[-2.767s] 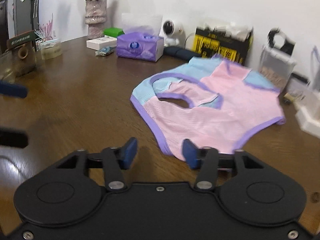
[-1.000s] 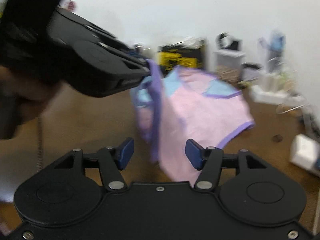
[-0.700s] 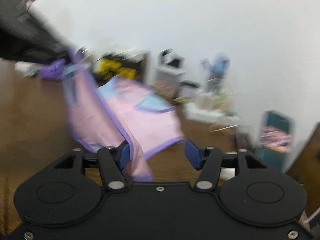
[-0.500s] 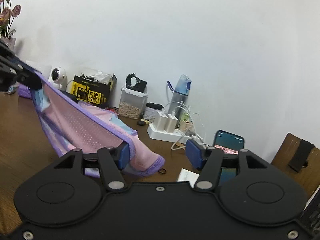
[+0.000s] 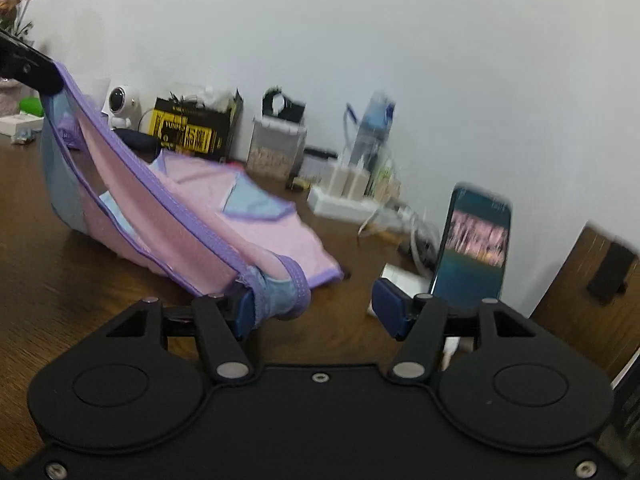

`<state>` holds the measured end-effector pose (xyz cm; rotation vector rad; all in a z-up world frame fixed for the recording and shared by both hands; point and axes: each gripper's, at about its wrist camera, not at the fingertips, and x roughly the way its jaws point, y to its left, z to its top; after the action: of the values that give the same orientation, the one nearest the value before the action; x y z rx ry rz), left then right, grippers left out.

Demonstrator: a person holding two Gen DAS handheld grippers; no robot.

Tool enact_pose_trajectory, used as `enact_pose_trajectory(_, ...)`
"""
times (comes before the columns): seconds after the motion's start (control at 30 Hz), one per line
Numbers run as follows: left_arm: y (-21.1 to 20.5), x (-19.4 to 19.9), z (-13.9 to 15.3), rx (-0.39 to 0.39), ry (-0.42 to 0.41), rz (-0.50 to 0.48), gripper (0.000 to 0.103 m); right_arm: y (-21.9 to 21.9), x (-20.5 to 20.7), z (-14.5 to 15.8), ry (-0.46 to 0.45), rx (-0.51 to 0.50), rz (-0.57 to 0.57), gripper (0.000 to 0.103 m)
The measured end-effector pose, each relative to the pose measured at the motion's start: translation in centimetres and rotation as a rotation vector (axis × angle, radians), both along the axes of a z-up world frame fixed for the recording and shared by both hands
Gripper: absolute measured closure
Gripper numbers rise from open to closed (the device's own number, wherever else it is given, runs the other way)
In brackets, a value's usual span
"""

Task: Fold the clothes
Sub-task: 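Lift the garment by the hem with both grippers and stretch it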

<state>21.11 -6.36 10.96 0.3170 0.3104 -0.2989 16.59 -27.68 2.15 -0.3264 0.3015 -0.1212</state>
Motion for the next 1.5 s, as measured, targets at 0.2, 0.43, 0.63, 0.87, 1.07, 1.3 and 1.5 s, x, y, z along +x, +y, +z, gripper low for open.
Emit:
enact_pose_trajectory(0.2,0.5,-0.6,0.6,-0.022,-0.015,-0.004,0.101,0.6,-1.8,1.2,-0.101,-0.15,-0.028,0.037)
enact_pose_trajectory(0.43,0.0,-1.6,0.6,-0.02,-0.046,-0.032,0.101,0.6,-3.5,2.8,-0.156,-0.215,0.033,0.1)
enact_pose_trajectory(0.63,1.8,-1.6,5.7,-0.025,-0.148,-0.003,0.101,0.7,-4.3,9.4,-0.246,-0.189,0.156,0.1)
enact_pose_trajectory(0.87,4.8,-8.6,18.1,-0.115,-0.426,-0.017,0.101,1.6,-10.7,23.0,-0.591,-0.265,0.229,0.1)
enact_pose_trajectory(1.07,7.1,-16.0,27.1,-0.192,-0.634,-0.037,0.1,3.2,-17.5,30.3,-0.787,-0.375,0.217,0.099)
enact_pose_trajectory(1.3,8.5,-19.8,29.1,-0.247,-0.692,-0.07,0.1,4.3,-20.1,33.3,-0.853,-0.401,0.196,0.099)
enact_pose_trajectory(1.5,8.0,-15.4,27.4,-0.214,-0.615,-0.031,0.1,5.5,-16.5,33.1,-0.768,-0.387,0.226,0.099)
